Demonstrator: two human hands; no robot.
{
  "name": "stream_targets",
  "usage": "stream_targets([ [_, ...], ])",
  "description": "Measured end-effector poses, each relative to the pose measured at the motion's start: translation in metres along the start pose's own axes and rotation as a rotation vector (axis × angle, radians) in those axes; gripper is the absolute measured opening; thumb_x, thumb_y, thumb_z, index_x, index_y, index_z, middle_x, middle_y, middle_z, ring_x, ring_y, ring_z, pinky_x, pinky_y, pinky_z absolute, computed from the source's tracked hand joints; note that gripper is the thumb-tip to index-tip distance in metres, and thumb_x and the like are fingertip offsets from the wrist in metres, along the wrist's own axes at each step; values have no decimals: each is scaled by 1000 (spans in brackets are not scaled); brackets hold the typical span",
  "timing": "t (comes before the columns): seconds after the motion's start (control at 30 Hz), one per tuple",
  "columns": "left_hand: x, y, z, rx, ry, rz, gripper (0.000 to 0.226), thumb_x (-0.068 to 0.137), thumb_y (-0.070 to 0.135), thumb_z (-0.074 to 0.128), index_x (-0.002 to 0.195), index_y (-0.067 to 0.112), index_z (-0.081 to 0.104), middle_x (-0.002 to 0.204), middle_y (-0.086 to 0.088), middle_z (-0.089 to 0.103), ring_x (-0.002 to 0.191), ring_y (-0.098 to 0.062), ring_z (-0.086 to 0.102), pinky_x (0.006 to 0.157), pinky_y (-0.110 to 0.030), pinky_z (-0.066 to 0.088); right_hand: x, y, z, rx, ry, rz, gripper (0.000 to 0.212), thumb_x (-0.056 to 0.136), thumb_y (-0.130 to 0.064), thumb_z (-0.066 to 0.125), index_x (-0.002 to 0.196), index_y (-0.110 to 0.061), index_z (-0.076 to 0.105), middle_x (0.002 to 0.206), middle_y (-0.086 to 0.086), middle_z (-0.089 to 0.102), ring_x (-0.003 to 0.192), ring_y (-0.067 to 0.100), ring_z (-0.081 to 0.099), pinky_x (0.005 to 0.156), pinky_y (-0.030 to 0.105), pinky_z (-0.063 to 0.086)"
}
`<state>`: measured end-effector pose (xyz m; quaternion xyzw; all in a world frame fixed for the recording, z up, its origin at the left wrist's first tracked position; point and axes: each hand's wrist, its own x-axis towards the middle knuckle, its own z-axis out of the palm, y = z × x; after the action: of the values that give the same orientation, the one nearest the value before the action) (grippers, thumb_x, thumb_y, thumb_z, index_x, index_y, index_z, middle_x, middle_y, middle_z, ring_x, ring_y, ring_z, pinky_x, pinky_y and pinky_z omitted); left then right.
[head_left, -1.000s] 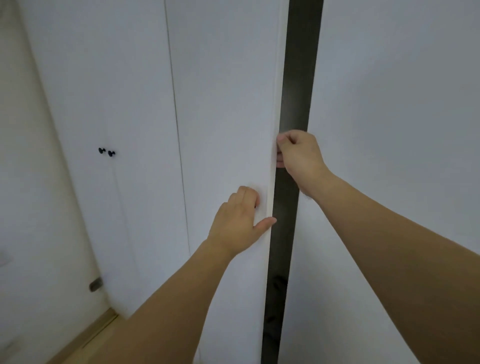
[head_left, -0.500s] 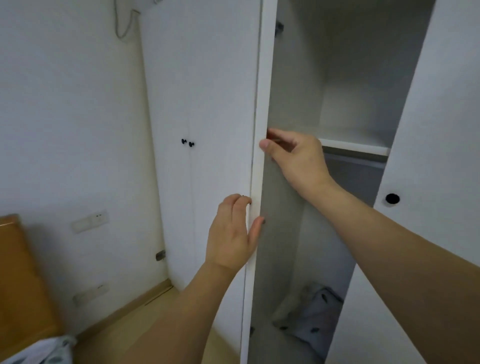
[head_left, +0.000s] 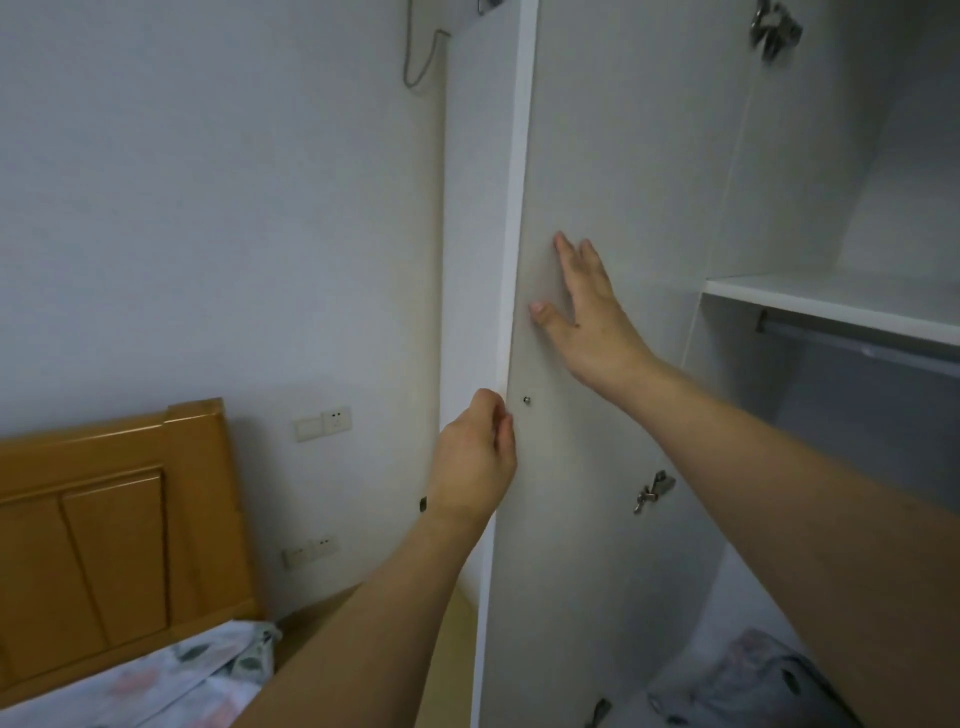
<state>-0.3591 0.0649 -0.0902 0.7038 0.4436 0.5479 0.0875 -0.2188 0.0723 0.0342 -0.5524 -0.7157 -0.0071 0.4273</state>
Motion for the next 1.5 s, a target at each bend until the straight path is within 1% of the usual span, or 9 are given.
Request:
stream_targets([
  [0.13, 25, -22, -2, -12, 22, -83, 7, 94, 16, 51, 87, 15, 48, 71, -5, 63, 67, -25, 61, 61, -46, 52, 18, 8, 27, -291, -10, 24, 65, 99, -41, 34, 152, -32, -4, 162, 1, -10, 149, 23, -9, 121, 46, 1],
  [0.3, 37, -43, 3, -16, 29, -63, 6, 96, 15, 50, 91, 13, 50, 76, -5, 63, 70, -23, 61, 64, -46, 52, 28, 18, 48, -343, -9, 3, 63, 100, -38, 30, 151, -34, -9, 161, -2, -15, 149, 22, -9, 120, 45, -1],
  [0.37, 29, -41, 7, -34, 66, -2, 4, 97, 10, 48, 96, 13, 51, 94, -4, 62, 85, -17, 58, 79, -42, 51, 27, 21, 44, -322, -22, 17, 63, 100, -40, 29, 151, -34, -7, 161, -5, -14, 149, 20, -8, 119, 44, -3],
  [0.47, 17, -24, 17, 3, 177, 144, 24, 94, 0, 50, 117, 4, 52, 136, -12, 43, 128, -19, 40, 111, -26, 32, 25, 33, 5, -374, 16, 78, 62, 99, -43, 29, 152, -31, -1, 162, -2, -9, 149, 19, -6, 119, 44, -5],
  [0.6, 7, 23, 46, 42, 110, 308, 39, 91, 1, 51, 130, -2, 47, 146, -19, 38, 140, -32, 29, 118, -50, 19, 1, 62, -88, -653, 112, 171, 65, 97, -44, 33, 152, -26, 4, 162, 2, -6, 149, 24, -6, 118, 47, -6],
  [0.73, 6, 92, 88, -28, -102, 313, 51, 98, 14, 41, 145, -1, 30, 157, -15, 23, 147, -26, 12, 121, -43, 9, -45, 88, -178, -911, 267, 282, 74, 93, -40, 41, 152, -22, 0, 161, 7, -6, 148, 30, -7, 117, 51, -6],
  [1.27, -31, 262, 304, -460, -1029, 422, 53, 105, 29, 28, 152, 9, 14, 159, -9, 17, 146, -19, 17, 111, -20, 7, -132, 186, -305, -1282, 583, 695, 93, 87, -44, 51, 151, -14, -10, 160, 11, -13, 148, 33, -11, 119, 53, -3],
  [1.33, -25, 271, 318, -507, -1074, 471, 49, 105, 27, 27, 151, 11, 23, 155, -10, 30, 141, -23, 30, 111, -23, 19, -127, 196, -306, -1299, 621, 722, 93, 87, -46, 50, 151, -14, -9, 160, 11, -13, 147, 33, -12, 119, 52, -2],
  [1.5, -21, 282, 337, -651, -1101, 536, 32, 104, 24, 31, 114, 8, 57, 107, -12, 67, 91, -23, 64, 83, -35, 52, -115, 207, -301, -1415, 672, 765, 99, 85, -50, 55, 151, -11, -8, 159, 16, -11, 147, 39, -9, 116, 52, -2],
])
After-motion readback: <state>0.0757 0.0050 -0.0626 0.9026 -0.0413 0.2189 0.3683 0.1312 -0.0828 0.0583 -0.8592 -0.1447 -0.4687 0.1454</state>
